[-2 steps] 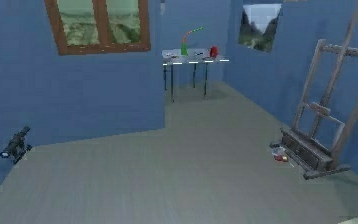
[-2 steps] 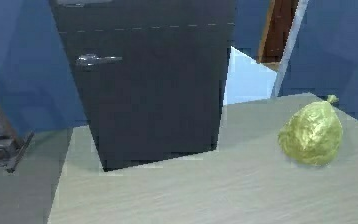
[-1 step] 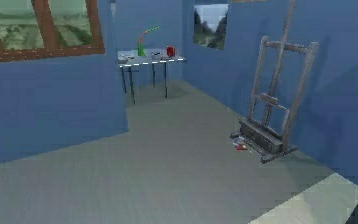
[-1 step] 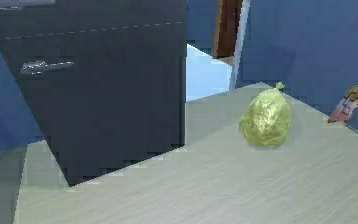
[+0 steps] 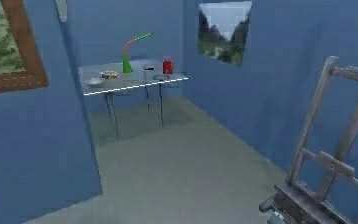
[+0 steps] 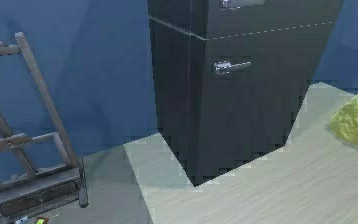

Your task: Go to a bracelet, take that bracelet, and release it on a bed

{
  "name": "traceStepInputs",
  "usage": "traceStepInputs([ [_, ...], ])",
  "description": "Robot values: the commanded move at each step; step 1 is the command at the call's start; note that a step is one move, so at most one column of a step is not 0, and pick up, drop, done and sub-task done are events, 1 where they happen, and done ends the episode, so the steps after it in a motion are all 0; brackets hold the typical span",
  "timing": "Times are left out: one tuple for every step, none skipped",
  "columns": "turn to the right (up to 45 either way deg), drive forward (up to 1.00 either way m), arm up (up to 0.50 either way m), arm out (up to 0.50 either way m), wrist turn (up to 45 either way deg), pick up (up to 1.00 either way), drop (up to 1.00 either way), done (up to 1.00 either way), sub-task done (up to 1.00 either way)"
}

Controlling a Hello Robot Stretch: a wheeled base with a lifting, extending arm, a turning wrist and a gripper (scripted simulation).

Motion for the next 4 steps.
traceStepInputs([
  [3.0, 0.0, 0.0, 0.0, 0.0, 0.0, 0.0, 0.0, 0.0],
  [0.0, 0.85, 0.0, 0.0, 0.0, 0.0, 0.0, 0.0, 0.0],
  [3.0, 0.0, 0.0, 0.0, 0.0, 0.0, 0.0, 0.0, 0.0],
  [0.0, 0.6, 0.0, 0.0, 0.0, 0.0, 0.0, 0.0, 0.0],
])
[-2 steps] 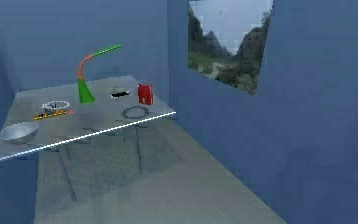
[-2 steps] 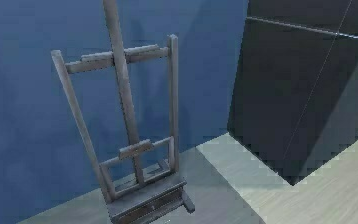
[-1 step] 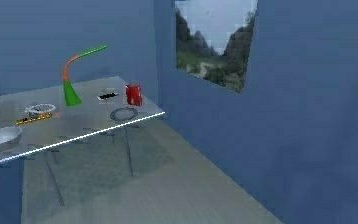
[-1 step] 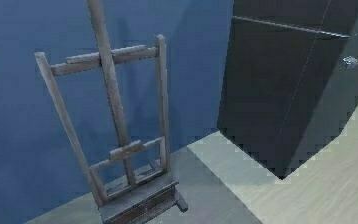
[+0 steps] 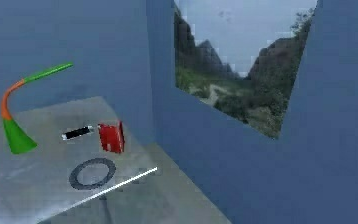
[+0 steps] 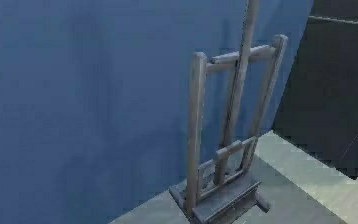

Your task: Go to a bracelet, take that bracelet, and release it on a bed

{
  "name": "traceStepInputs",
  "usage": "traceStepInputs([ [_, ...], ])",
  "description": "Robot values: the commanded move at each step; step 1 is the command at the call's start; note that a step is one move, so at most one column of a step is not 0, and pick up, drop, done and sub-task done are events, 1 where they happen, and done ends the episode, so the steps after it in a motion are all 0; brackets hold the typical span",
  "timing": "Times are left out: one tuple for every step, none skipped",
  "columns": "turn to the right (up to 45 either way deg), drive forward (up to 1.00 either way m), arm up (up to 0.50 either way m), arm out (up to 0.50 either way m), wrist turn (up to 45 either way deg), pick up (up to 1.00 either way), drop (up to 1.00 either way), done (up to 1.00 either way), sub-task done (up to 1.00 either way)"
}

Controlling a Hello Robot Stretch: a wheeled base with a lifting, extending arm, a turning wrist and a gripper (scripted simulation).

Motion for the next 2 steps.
traceStepInputs([
  [-45.0, 0.0, 0.0, 0.0, 0.0, 0.0, 0.0, 0.0, 0.0],
  [-45.0, 0.0, 0.0, 0.0, 0.0, 0.0, 0.0, 0.0, 0.0],
])
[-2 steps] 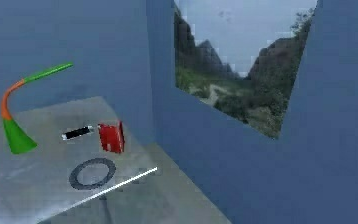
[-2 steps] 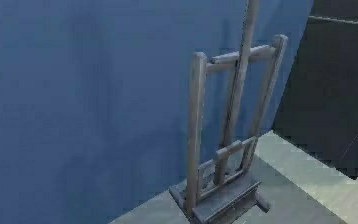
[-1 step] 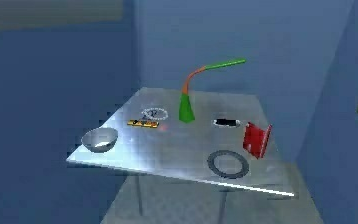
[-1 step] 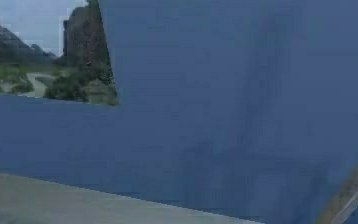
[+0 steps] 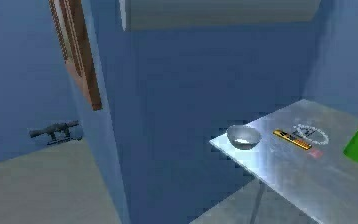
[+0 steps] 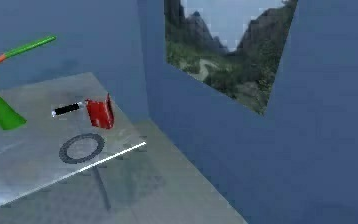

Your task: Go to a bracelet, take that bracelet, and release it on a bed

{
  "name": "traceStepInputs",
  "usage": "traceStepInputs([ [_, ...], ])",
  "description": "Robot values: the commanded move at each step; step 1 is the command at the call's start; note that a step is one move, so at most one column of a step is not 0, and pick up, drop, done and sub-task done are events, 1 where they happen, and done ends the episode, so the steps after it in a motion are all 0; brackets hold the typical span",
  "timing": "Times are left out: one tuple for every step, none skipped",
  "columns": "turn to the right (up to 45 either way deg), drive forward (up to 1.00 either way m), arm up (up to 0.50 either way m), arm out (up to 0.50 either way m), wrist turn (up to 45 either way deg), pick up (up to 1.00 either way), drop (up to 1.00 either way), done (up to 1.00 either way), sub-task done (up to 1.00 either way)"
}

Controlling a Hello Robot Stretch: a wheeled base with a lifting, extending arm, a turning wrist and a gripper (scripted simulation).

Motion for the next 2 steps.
traceStepInputs([
  [-45.0, 0.0, 0.0, 0.0, 0.0, 0.0, 0.0, 0.0, 0.0],
  [-3.0, 0.0, 0.0, 0.0, 0.0, 0.0, 0.0, 0.0, 0.0],
])
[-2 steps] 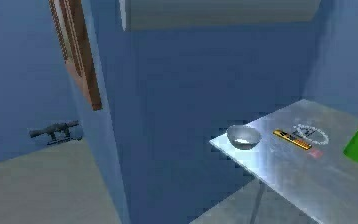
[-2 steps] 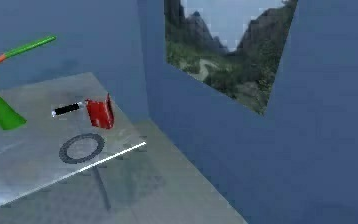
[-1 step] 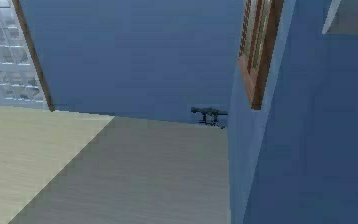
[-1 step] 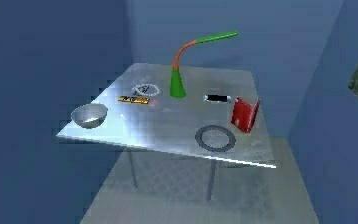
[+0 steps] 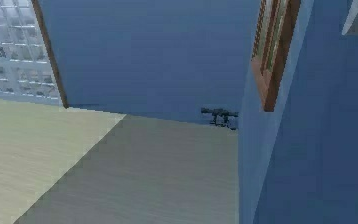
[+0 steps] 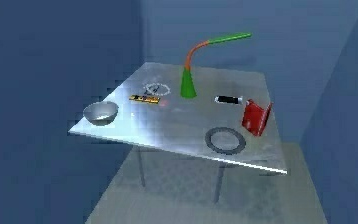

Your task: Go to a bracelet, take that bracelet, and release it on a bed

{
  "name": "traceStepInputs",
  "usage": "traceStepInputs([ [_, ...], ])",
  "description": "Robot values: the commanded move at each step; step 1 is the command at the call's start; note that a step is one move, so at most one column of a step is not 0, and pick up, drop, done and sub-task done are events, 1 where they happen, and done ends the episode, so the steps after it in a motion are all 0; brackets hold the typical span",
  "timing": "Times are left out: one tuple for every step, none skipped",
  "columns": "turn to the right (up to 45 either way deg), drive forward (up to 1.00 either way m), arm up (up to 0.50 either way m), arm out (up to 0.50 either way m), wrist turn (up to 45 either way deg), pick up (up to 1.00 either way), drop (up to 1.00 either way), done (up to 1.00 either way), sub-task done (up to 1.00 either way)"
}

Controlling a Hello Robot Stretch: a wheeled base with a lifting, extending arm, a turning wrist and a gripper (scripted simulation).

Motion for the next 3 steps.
traceStepInputs([
  [45.0, 0.0, 0.0, 0.0, 0.0, 0.0, 0.0, 0.0, 0.0],
  [45.0, 0.0, 0.0, 0.0, 0.0, 0.0, 0.0, 0.0, 0.0],
  [12.0, 0.0, 0.0, 0.0, 0.0, 0.0, 0.0, 0.0, 0.0],
])
